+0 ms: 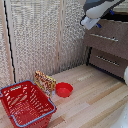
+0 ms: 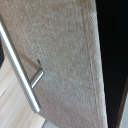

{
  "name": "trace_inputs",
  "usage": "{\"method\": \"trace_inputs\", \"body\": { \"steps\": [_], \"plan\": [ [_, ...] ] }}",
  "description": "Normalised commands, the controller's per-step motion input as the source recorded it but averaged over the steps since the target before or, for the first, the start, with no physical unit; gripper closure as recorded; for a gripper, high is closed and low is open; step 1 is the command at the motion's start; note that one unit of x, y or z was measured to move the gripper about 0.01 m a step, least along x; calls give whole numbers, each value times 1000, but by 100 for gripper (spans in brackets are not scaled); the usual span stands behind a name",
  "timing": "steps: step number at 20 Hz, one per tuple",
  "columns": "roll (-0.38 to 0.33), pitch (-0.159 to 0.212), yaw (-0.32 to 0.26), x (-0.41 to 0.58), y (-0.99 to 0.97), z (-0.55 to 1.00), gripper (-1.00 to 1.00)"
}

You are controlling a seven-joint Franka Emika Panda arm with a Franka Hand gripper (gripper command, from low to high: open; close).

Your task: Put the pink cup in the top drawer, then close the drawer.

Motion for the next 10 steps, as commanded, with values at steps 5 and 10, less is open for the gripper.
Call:
{"method": "trace_inputs", "body": {
  "steps": [5,10],
  "plan": [
    [-375,21,146,14,5,-203,-100],
    [-345,64,216,25,-6,-335,-100]
  ]
}}
